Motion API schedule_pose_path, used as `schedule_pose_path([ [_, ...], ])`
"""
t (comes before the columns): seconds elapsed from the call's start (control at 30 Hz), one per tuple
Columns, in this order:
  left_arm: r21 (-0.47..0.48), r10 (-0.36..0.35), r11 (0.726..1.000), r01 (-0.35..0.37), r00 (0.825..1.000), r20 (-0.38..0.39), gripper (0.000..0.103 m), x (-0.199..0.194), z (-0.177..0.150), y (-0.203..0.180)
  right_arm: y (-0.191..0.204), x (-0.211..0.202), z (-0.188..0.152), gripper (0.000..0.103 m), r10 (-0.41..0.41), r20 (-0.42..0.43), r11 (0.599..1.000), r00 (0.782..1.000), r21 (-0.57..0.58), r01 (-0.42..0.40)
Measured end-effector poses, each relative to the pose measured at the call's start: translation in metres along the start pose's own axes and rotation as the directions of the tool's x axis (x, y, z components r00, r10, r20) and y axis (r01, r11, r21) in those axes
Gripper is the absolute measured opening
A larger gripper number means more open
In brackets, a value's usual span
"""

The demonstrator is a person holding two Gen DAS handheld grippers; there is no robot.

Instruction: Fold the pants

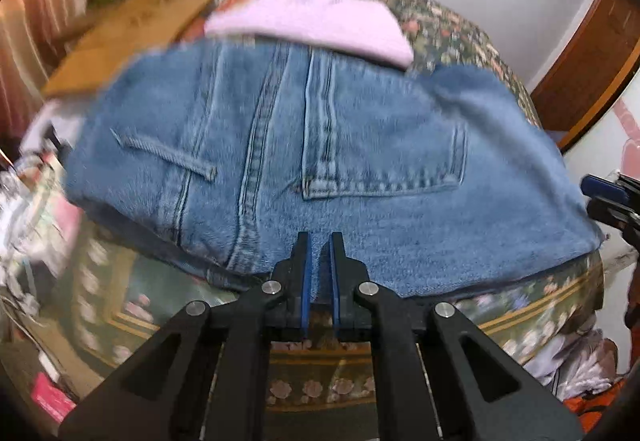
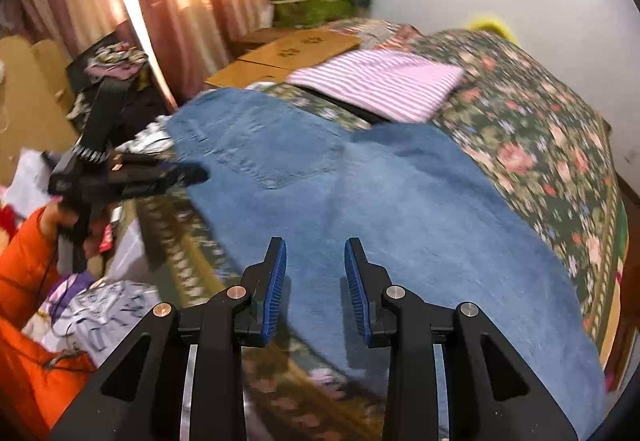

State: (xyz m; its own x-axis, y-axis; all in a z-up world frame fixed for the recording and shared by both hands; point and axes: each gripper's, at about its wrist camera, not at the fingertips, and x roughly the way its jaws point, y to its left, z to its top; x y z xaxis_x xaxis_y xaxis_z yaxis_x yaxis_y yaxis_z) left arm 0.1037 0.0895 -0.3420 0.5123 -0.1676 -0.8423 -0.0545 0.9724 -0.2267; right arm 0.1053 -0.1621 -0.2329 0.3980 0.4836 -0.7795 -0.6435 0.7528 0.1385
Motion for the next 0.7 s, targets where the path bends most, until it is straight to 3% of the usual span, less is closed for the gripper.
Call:
schedule_pose_path([
  [0.1,-0.019,-0.029,0.999,0.029,1.000,-0.008,0.007,0.005,-0.007,0.006,-0.012,0.018,-0.014,0.028,-0.043,-0.073,0.999,0.996,0.022,0.045],
  [0.17,-0.011,-0.027,1.000,0.027,1.000,-0.014,0.007,0.002,-0.006,0.006,-0.021,0.019,-0.023,0.028,-0.014,-0.066,0.998,0.998,0.052,0.017],
  [0.27,0.006,0.012,1.000,-0.012,1.000,-0.022,0.008,-0.009,0.002,0.005,-0.025,0.014,-0.018,0.028,0.001,-0.084,0.998,0.996,0.064,0.005],
  [0.33,0.008,0.034,0.999,-0.034,0.999,0.013,0.011,-0.024,0.012,0.009,-0.028,0.010,-0.013,0.028,-0.005,-0.081,0.998,0.997,0.064,0.010],
  [0.37,0.001,0.048,0.999,-0.048,0.998,0.038,0.021,-0.032,0.018,0.013,-0.031,0.008,-0.009,0.028,-0.004,-0.075,0.998,0.997,0.064,0.009],
  [0.4,-0.009,0.073,0.997,-0.072,0.995,0.069,0.038,-0.041,0.026,0.018,-0.036,0.005,-0.004,0.028,-0.004,-0.068,0.998,0.998,0.067,0.008],
  [0.47,-0.030,0.122,0.992,-0.119,0.981,0.152,0.057,-0.059,0.043,0.030,-0.043,0.004,0.006,0.032,-0.015,-0.049,0.998,0.999,0.067,0.018],
  [0.57,-0.054,0.188,0.982,-0.181,0.962,0.197,0.061,-0.067,0.070,0.047,-0.055,0.005,0.025,0.035,-0.043,-0.016,0.998,0.999,0.054,0.044],
  [0.7,-0.090,0.209,0.977,-0.196,0.962,0.177,0.061,-0.056,0.105,0.075,-0.072,0.016,0.057,0.035,-0.058,0.013,0.997,0.998,0.042,0.057],
])
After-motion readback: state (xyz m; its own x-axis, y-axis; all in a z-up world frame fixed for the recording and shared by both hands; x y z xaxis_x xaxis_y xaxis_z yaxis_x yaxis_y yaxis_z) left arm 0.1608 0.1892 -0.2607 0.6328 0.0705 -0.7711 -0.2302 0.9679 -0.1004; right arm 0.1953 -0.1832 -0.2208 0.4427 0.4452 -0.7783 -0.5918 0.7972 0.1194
